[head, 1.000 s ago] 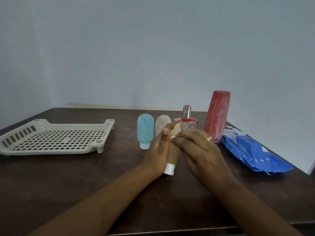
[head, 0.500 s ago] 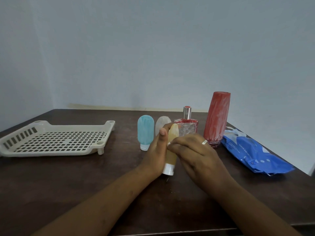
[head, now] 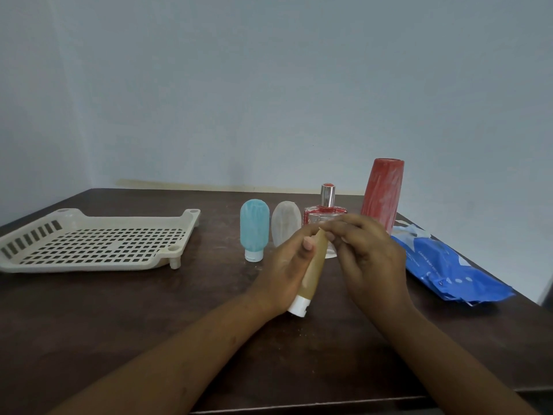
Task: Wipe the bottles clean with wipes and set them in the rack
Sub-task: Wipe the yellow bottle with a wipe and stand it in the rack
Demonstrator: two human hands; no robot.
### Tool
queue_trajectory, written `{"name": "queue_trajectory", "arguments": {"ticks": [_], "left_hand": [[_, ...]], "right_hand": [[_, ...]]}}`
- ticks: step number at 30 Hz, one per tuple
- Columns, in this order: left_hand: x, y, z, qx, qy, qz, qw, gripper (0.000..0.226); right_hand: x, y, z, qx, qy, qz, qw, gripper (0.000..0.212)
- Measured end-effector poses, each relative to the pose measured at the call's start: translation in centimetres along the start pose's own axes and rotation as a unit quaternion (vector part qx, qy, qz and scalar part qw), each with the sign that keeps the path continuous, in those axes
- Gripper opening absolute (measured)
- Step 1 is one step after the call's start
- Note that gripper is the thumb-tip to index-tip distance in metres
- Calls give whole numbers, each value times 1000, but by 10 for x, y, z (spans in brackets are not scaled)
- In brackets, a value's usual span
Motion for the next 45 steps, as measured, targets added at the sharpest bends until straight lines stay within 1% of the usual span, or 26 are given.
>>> {"name": "queue_trajectory", "arguments": {"ticks": [5, 9, 10, 13, 17, 20, 21, 24, 26, 29, 32, 34, 37, 41, 44, 45], "left_hand": [[1, 0, 5, -48, 5, -1, 999, 78], [1, 1, 3, -68, -2, 20, 997, 92], [2, 1, 3, -73, -1, 20, 997, 91], [3, 3, 4, -111, 11, 26, 993, 73], [4, 6, 5, -132, 21, 24, 991, 71], [1, 9, 8, -191, 42, 13, 981, 41], [0, 10, 9, -221, 55, 10, 974, 39], [-1, 11, 11, -259, 73, 4, 963, 40], [0, 11, 12, -272, 82, 15, 959, 39], [1, 11, 8, -264, 124, 67, 954, 33], [3, 11, 2, -260, 182, 111, 942, 18], [3, 11, 4, -274, 193, 140, 932, 14], [2, 14, 6, -278, 191, 177, 925, 19], [5, 15, 3, -261, 196, 185, 927, 17], [6, 14, 0, -248, 197, 160, 935, 21], [6, 14, -1, -248, 196, 150, 937, 27]], "right_hand": [[1, 2, 4, 95, -65, 8, 993, 23], [2, 1, 7, 162, -133, 10, 978, 23], [2, 1, 9, 180, -155, 7, 971, 23], [0, -2, 17, 229, -212, -12, 950, 20], [-1, -4, 23, 275, -255, -20, 927, 16], [-2, -5, 26, 286, -278, -29, 917, 13], [-2, -5, 26, 292, -281, -32, 914, 13], [-2, -5, 24, 310, -277, -38, 909, 12], [-1, -5, 21, 317, -268, -35, 909, 15], [0, -5, 18, 307, -255, -42, 916, 20], [-1, -5, 17, 290, -242, -54, 924, 22], [-2, -6, 16, 283, -231, -62, 929, 24], [-4, -6, 13, 253, -195, -73, 945, 26], [-6, -6, 6, 213, -111, -92, 966, 23], [-6, -6, 5, 195, -89, -94, 972, 22], [-6, -6, 5, 189, -87, -88, 974, 22]]}}
Point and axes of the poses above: each hand's wrist, its own x-axis towards the middle knuckle, its own y-axis out of the back of the hand, z = x × y, the point moved 3 cm from there along x, towards the middle knuckle, and after that the axes turned 9 degrees about x, right-handed, at the moved point
